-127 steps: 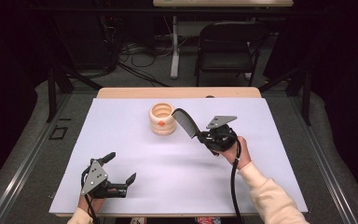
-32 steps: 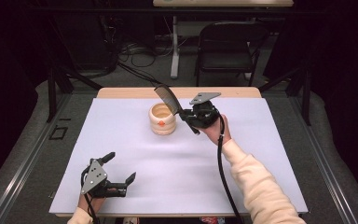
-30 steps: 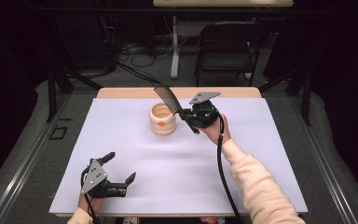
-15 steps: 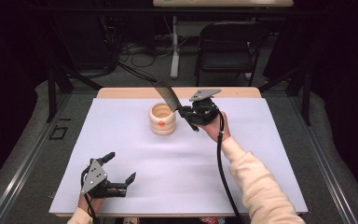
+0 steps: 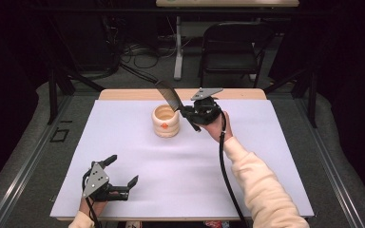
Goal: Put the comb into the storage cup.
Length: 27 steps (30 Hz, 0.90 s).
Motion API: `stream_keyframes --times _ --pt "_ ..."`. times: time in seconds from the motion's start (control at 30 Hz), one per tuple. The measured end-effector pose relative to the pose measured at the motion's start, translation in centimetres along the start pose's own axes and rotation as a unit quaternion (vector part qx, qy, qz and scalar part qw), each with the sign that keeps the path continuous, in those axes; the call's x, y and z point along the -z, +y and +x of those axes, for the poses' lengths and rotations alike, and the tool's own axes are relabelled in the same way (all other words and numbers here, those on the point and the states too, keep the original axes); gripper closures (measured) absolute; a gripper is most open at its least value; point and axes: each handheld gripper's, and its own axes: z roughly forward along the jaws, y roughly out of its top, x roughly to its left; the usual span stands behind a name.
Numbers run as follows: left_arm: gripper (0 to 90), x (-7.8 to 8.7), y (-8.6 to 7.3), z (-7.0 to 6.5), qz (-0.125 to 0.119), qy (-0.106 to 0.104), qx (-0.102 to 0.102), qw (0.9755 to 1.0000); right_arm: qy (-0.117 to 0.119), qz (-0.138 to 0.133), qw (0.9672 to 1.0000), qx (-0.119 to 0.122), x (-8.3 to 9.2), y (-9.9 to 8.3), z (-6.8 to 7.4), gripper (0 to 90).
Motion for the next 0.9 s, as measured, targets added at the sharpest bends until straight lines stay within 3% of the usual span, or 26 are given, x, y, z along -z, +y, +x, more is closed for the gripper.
stream_keyframes --times 0.9 --pt "0.1 -0.1 0.0 0.0 0.000 -0.002 0.001 1.0000 0.002 -0.009 1.0000 -0.002 -1.1 1.1 0.1 72.3"
